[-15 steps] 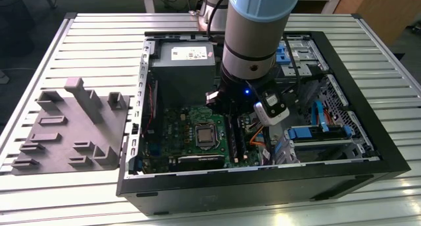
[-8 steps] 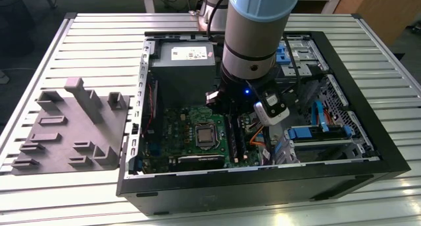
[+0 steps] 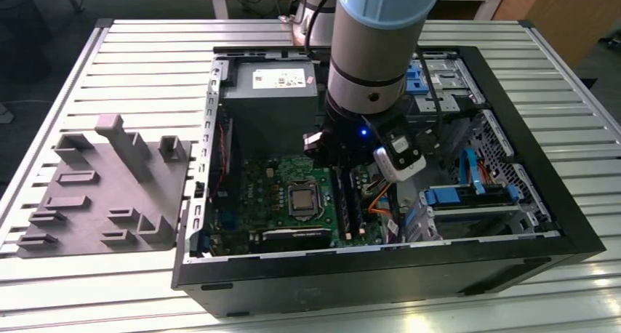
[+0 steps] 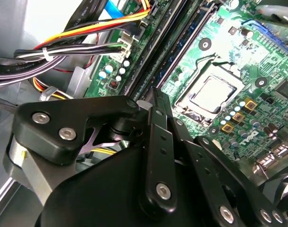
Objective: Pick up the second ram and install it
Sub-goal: 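Press down the second ram until it locks into place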
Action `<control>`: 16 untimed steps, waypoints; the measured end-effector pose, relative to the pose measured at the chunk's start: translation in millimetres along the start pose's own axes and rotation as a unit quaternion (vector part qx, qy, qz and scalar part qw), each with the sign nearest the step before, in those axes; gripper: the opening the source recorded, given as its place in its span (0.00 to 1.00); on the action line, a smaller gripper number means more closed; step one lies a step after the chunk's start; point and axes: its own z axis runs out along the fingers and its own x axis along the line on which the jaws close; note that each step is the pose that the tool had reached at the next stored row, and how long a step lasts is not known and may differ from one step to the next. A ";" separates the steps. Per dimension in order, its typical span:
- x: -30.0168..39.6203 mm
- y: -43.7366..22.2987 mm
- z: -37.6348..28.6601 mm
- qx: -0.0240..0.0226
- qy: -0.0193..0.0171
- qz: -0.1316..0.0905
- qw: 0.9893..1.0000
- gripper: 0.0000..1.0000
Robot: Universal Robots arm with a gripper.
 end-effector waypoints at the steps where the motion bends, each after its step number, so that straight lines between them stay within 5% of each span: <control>1: 0.0 0.7 0.1 0.000 0.000 0.000 1.000 0.11; 16: 0.1 4.8 0.3 0.000 0.000 0.000 1.000 0.11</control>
